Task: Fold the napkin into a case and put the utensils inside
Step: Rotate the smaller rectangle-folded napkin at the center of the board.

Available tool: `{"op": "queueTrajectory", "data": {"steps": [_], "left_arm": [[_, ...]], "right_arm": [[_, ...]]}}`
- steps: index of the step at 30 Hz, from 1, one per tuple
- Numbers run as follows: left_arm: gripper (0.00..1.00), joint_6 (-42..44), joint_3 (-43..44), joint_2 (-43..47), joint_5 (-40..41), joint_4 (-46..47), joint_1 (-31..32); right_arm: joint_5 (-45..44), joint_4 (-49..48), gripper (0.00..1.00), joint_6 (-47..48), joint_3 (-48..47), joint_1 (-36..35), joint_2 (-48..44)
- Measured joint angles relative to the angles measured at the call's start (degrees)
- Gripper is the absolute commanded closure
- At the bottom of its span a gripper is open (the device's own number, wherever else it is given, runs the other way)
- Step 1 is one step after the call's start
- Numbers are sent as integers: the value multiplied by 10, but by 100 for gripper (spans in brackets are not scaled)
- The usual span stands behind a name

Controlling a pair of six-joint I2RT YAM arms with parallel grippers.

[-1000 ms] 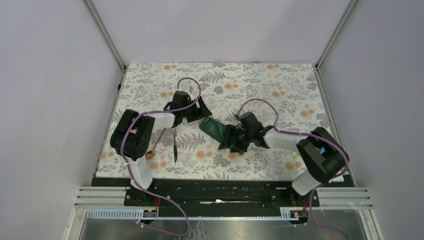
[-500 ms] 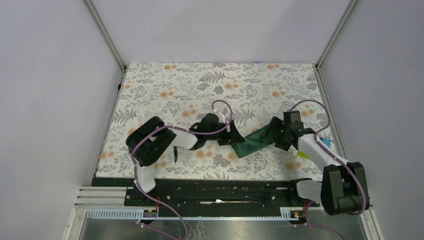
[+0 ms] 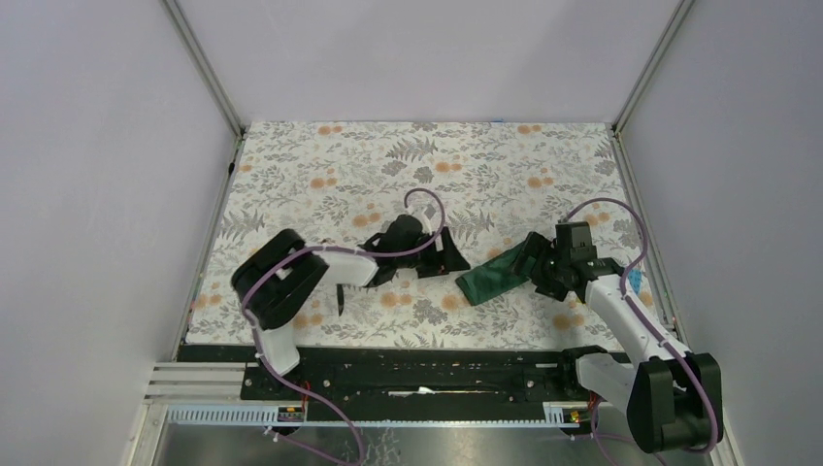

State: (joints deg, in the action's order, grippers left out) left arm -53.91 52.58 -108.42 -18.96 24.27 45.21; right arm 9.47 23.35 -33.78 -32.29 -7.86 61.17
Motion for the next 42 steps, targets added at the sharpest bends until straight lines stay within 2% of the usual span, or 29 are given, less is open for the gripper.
{"op": "queueTrajectory", "data": {"steps": [5,11,15,19,21,25,30,36,39,42], "left_arm": [[23,-23,-137,122,-2,2,27],[34,-60,-155,89,-34,50,79],[41,-70,-106,30,-37,77,80],[44,-45,5,-46,-31,51,79],[44,-34,55,-81,-32,42,79],[33,-11,132,-127,-32,20,78],[31,15,151,-127,-39,-1,76],[37,57,75,-19,-82,-69,62],[45,78,103,0,-130,-68,50],[50,74,151,-30,-168,-26,46]], "right_arm": [[28,5,1,2,7,0,-18],[49,-4,1,2,7,0,4],[47,-6,1,-1,9,0,8],[13,-9,1,-13,20,0,-2],[-9,-9,1,-19,23,0,-9],[-45,-11,1,-21,21,0,-17],[-54,-20,1,-7,-31,10,10],[63,-136,1,-5,-90,72,68],[141,-229,1,-28,-92,115,118],[207,-324,1,-59,-83,150,181]]}}
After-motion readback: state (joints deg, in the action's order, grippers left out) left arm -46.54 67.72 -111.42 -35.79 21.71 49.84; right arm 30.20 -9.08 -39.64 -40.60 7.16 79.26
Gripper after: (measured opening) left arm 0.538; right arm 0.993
